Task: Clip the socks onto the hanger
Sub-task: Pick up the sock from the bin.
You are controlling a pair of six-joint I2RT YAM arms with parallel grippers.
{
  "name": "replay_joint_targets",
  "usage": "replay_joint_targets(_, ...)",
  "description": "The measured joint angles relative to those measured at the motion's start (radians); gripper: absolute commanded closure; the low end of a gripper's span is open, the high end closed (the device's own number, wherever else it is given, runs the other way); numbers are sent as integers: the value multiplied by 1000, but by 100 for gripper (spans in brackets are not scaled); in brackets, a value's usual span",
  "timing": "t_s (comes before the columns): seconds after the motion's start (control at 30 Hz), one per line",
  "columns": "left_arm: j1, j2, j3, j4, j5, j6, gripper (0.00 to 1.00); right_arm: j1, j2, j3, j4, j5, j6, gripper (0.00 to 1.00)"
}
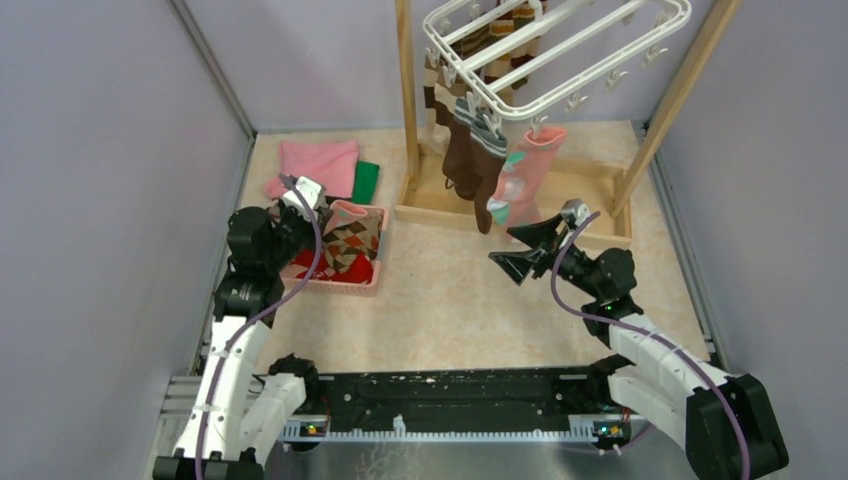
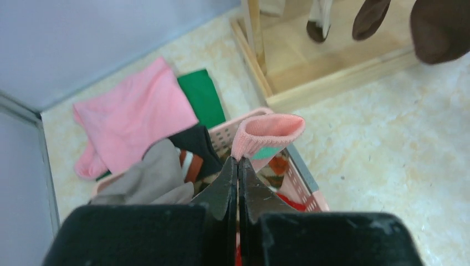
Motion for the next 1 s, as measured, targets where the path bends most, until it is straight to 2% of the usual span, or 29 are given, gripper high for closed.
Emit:
replay_joint_targets(0.67,0,-32,153,120,339,-234,100,28,33,35,24,-83,19,17)
replay_joint_targets(0.83,0,-37,161,270,445,-364,100,71,42,57,45,-113,9,17)
replay_joint_targets(1.0,-1,-15,75,637,587,-640,100,100,16,71,39,-126,-29,17)
